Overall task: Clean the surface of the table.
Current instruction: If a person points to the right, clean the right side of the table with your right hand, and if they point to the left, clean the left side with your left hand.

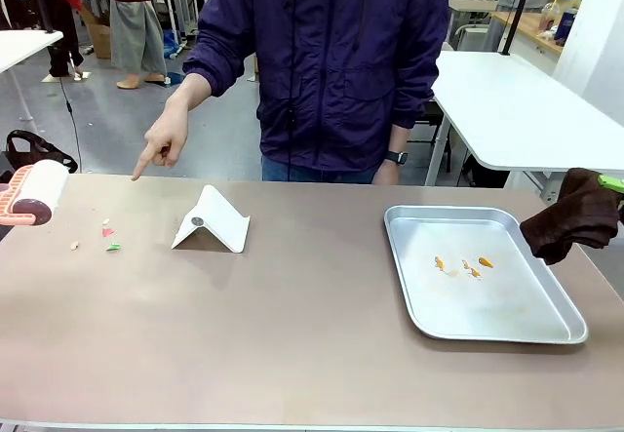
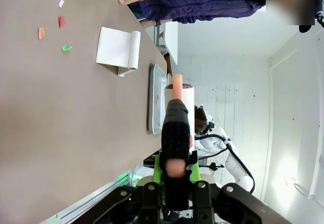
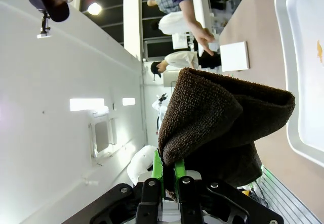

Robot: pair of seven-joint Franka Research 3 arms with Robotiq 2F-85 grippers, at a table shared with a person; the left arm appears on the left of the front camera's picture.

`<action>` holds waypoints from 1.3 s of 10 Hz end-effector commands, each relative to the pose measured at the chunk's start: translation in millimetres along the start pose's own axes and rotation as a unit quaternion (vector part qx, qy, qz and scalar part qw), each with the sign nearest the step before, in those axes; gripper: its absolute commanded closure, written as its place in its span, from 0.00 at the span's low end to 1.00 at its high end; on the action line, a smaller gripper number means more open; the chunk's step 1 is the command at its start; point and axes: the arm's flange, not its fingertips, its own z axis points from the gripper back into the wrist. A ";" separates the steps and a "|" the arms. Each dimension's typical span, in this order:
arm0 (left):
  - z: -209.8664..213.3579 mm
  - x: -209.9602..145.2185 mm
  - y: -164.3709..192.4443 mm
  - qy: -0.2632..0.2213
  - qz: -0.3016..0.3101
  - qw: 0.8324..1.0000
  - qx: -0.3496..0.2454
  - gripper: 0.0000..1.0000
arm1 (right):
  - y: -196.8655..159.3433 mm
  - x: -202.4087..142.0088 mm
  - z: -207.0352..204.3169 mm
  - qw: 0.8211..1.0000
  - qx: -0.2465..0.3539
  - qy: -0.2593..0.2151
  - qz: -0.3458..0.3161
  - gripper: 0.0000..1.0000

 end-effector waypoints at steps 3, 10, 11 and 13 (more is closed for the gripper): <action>0.4 -3.9 -3.3 0.008 -0.005 1.000 -0.001 1.00 | 6.0 -1.7 -0.7 1.000 0.000 0.000 0.000 1.00; 36.4 2.4 -2.7 -0.052 -0.051 0.991 0.113 0.78 | 6.0 -1.7 -0.7 1.000 0.000 0.000 0.000 1.00; 40.1 3.7 -0.1 -0.076 -0.062 0.983 0.154 0.78 | 6.0 -1.7 -0.7 1.000 0.000 0.000 0.000 1.00; 39.9 11.0 6.8 -0.107 -0.056 0.970 0.209 0.78 | 6.0 -1.7 -0.7 1.000 0.000 0.000 0.000 1.00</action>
